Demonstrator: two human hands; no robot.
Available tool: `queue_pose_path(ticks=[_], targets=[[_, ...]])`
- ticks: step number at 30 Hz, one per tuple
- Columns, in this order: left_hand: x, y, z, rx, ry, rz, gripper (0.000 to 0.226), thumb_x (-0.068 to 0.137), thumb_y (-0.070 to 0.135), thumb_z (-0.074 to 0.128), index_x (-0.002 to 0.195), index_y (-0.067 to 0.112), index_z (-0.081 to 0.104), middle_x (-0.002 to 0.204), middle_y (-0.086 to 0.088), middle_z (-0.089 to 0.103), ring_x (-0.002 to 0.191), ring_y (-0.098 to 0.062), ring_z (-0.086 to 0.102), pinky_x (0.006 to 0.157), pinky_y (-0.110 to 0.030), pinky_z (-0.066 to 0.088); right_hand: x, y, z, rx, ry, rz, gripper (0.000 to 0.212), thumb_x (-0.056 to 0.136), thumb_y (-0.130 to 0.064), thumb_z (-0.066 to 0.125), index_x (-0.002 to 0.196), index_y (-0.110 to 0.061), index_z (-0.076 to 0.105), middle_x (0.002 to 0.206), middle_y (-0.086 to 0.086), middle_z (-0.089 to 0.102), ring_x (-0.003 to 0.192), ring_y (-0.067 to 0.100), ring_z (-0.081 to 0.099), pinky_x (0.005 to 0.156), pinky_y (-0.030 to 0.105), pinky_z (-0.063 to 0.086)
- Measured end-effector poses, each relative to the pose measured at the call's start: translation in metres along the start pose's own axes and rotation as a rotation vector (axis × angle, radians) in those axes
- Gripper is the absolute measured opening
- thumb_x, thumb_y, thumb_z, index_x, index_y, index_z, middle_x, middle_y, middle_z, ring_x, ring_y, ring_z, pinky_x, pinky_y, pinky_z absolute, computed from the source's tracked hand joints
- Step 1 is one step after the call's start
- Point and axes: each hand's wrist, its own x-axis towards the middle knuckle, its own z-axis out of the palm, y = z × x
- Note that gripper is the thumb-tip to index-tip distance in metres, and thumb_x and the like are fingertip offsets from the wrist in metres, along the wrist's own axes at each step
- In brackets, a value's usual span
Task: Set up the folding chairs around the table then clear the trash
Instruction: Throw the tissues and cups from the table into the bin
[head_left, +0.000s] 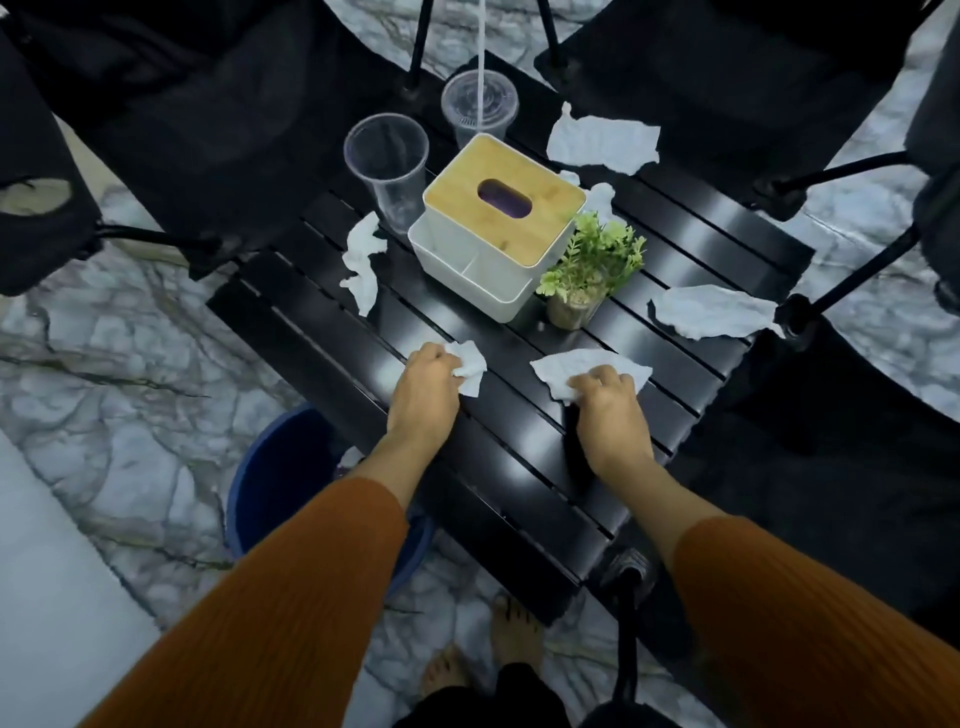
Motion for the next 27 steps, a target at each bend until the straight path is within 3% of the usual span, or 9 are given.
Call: queue_pose_path(ticks=[3, 9, 12, 14, 17, 20, 23, 25, 27], targets=[[-0.008, -0.007, -0.007, -0.152, 0.104, -0.113, 0.022, 0.092, 0.009, 0.058, 0.11, 0.007, 0.07, 0.111, -0.006, 0.061, 0.1, -0.024, 0.059, 0.082, -0.026, 0.043, 0.004, -0.007, -0.007, 0.092, -0.041, 0.018, 0.035, 0.079, 0.015, 0.042, 0.103, 0.005, 0.064, 0.106, 0.02, 0.055, 0.096, 0.038, 0.057, 0.076, 0.041, 0.051], [-0.044, -0.056, -0.049, -0.375, 0.342, -0.32, 0.017, 0.087, 0.011, 0.067, 0.103, 0.009, 0.073, 0.098, -0.004, 0.066, 0.087, -0.018, 0.06, 0.076, -0.023, 0.044, -0.017, -0.08, 0.003, 0.318, -0.112, -0.134, 0.034, 0.084, 0.014, 0.042, 0.103, 0.004, 0.068, 0.113, 0.019, 0.06, 0.104, 0.033, 0.057, 0.092, 0.036, 0.047], [-0.073, -0.093, -0.069, -0.423, 0.426, -0.445, 0.014, 0.087, 0.015, 0.068, 0.099, 0.009, 0.073, 0.086, 0.0, 0.066, 0.076, -0.014, 0.058, 0.061, -0.008, 0.039, -0.039, -0.129, 0.023, 0.426, -0.143, -0.194, 0.031, 0.087, 0.009, 0.044, 0.102, 0.002, 0.07, 0.112, 0.016, 0.063, 0.105, 0.029, 0.059, 0.093, 0.031, 0.046], [-0.097, -0.118, -0.074, -0.416, 0.427, -0.499, 0.011, 0.088, 0.015, 0.067, 0.095, 0.009, 0.072, 0.079, 0.0, 0.065, 0.071, -0.015, 0.058, 0.054, -0.007, 0.037, -0.055, -0.157, 0.041, 0.457, -0.2, -0.236, 0.03, 0.087, 0.008, 0.044, 0.1, 0.001, 0.071, 0.112, 0.014, 0.064, 0.105, 0.026, 0.06, 0.094, 0.029, 0.046], [-0.131, -0.152, -0.065, -0.364, 0.386, -0.602, 0.013, 0.089, 0.014, 0.066, 0.097, 0.005, 0.072, 0.086, -0.009, 0.07, 0.073, -0.018, 0.058, 0.066, -0.022, 0.04, -0.075, -0.184, 0.073, 0.429, -0.307, -0.268, 0.031, 0.088, 0.008, 0.043, 0.101, 0.001, 0.071, 0.113, 0.015, 0.064, 0.104, 0.027, 0.06, 0.093, 0.027, 0.046], [-0.151, -0.176, -0.048, -0.387, 0.235, -0.723, 0.025, 0.091, 0.012, 0.063, 0.113, 0.004, 0.067, 0.11, -0.015, 0.07, 0.101, -0.03, 0.064, 0.079, -0.03, 0.045, -0.085, -0.193, 0.103, 0.357, -0.473, -0.202, 0.032, 0.09, 0.005, 0.047, 0.115, -0.002, 0.066, 0.126, 0.017, 0.058, 0.108, 0.029, 0.06, 0.093, 0.029, 0.049], [-0.161, -0.188, -0.037, -0.43, -0.033, -0.702, 0.048, 0.095, 0.012, 0.057, 0.142, 0.011, 0.046, 0.149, -0.01, 0.044, 0.136, -0.028, 0.043, 0.109, -0.034, 0.037, -0.087, -0.19, 0.118, 0.223, -0.6, -0.219, 0.049, 0.088, -0.003, 0.061, 0.135, -0.008, 0.052, 0.143, 0.013, 0.047, 0.13, 0.027, 0.047, 0.108, 0.031, 0.04], [-0.163, -0.191, -0.038, -0.485, -0.077, -0.663, 0.053, 0.097, 0.006, 0.051, 0.148, 0.018, 0.038, 0.159, -0.007, 0.025, 0.145, -0.026, 0.03, 0.116, -0.037, 0.031, -0.084, -0.187, 0.118, 0.229, -0.626, -0.209, 0.056, 0.087, -0.002, 0.062, 0.14, -0.01, 0.046, 0.146, 0.013, 0.043, 0.131, 0.028, 0.045, 0.108, 0.03, 0.04], [-0.163, -0.194, -0.043, -0.507, -0.044, -0.685, 0.055, 0.097, 0.001, 0.048, 0.148, 0.02, 0.037, 0.161, -0.007, 0.021, 0.145, -0.028, 0.028, 0.116, -0.039, 0.033, -0.079, -0.184, 0.115, 0.252, -0.632, -0.2, 0.056, 0.089, 0.0, 0.059, 0.142, -0.011, 0.044, 0.146, 0.013, 0.042, 0.129, 0.027, 0.047, 0.106, 0.028, 0.04]])
